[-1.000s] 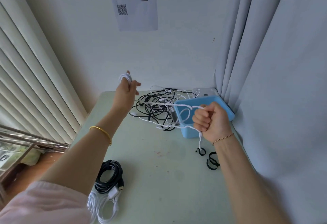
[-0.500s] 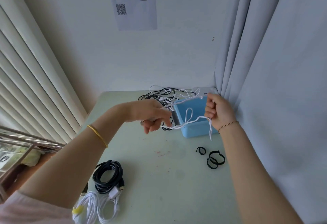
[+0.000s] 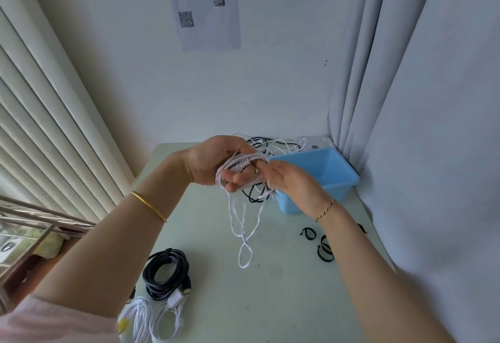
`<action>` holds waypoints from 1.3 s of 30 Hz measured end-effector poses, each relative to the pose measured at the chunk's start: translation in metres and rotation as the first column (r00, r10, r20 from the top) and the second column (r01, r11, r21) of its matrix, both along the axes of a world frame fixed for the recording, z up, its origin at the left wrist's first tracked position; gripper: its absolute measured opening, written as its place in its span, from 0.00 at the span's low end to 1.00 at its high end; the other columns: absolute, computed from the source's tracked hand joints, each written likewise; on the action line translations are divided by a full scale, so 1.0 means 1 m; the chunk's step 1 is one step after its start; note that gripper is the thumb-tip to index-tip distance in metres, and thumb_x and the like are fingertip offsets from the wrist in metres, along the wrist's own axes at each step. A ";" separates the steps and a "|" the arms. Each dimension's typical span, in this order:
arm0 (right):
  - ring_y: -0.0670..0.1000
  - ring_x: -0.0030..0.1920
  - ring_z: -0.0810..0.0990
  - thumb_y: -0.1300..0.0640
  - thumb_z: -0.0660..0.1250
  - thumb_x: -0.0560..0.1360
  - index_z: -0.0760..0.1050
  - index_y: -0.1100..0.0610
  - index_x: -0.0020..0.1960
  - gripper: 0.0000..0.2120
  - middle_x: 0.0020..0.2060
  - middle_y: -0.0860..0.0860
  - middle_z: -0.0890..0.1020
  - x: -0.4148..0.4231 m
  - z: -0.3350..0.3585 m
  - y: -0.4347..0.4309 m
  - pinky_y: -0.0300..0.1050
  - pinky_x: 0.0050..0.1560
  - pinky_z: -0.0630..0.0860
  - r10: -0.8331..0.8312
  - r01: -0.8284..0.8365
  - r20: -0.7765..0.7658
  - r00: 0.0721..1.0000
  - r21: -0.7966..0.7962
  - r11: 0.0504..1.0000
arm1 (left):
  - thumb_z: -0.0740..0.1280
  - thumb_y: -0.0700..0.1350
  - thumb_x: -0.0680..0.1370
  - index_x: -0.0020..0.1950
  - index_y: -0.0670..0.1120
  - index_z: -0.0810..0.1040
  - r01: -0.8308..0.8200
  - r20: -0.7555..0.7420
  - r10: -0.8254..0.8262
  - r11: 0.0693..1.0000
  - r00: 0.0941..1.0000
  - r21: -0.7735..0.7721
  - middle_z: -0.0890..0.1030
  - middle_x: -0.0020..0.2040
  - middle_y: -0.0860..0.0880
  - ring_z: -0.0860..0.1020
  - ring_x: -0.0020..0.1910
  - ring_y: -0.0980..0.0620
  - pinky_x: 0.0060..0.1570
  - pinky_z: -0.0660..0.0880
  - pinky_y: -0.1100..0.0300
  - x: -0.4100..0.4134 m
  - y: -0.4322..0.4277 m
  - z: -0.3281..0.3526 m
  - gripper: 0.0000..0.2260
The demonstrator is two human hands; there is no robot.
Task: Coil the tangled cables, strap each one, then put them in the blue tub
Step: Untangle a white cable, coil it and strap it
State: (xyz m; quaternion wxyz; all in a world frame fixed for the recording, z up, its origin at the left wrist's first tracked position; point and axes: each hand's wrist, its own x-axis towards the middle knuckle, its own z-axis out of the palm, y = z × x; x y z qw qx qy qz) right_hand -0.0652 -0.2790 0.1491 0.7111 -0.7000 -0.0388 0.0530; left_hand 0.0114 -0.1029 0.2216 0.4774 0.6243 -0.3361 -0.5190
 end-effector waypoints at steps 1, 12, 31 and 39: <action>0.46 0.44 0.80 0.56 0.59 0.79 0.76 0.57 0.46 0.08 0.38 0.46 0.81 0.000 0.003 0.003 0.47 0.59 0.75 0.012 -0.015 0.042 0.999 0.082 0.996 | 0.51 0.48 0.74 0.55 0.19 0.65 0.002 0.012 -0.002 1.000 1.000 0.018 0.64 0.22 0.48 0.67 0.21 0.50 0.25 0.66 0.62 0.000 -0.001 0.000 0.29; 0.41 0.25 0.69 0.67 0.70 0.72 0.76 0.56 0.38 0.09 0.26 0.42 0.75 -0.001 0.020 -0.013 0.32 0.27 0.66 -0.288 0.322 0.393 0.873 -0.021 0.947 | 0.52 0.60 0.76 0.55 0.35 0.77 -0.116 -0.075 0.126 0.985 0.989 0.125 0.73 0.29 0.47 0.67 0.24 0.54 0.25 0.71 0.63 -0.003 0.001 -0.006 0.30; 0.46 0.22 0.67 0.55 0.69 0.74 0.77 0.54 0.39 0.07 0.27 0.51 0.71 0.007 0.033 -0.033 0.35 0.26 0.67 0.030 0.065 0.196 0.980 -0.463 0.884 | 0.56 0.54 0.78 0.56 0.35 0.76 -0.111 0.124 0.083 0.966 0.989 0.232 0.74 0.31 0.47 0.68 0.26 0.54 0.29 0.74 0.62 -0.004 0.002 -0.012 0.23; 0.42 0.32 0.76 0.66 0.67 0.74 0.78 0.56 0.38 0.09 0.31 0.46 0.79 0.010 0.025 -0.034 0.32 0.41 0.73 0.049 0.055 0.309 0.950 -0.319 0.946 | 0.48 0.49 0.83 0.50 0.38 0.79 -0.075 0.075 0.062 0.979 0.995 0.187 0.71 0.25 0.49 0.67 0.23 0.55 0.24 0.69 0.63 -0.007 -0.002 -0.009 0.23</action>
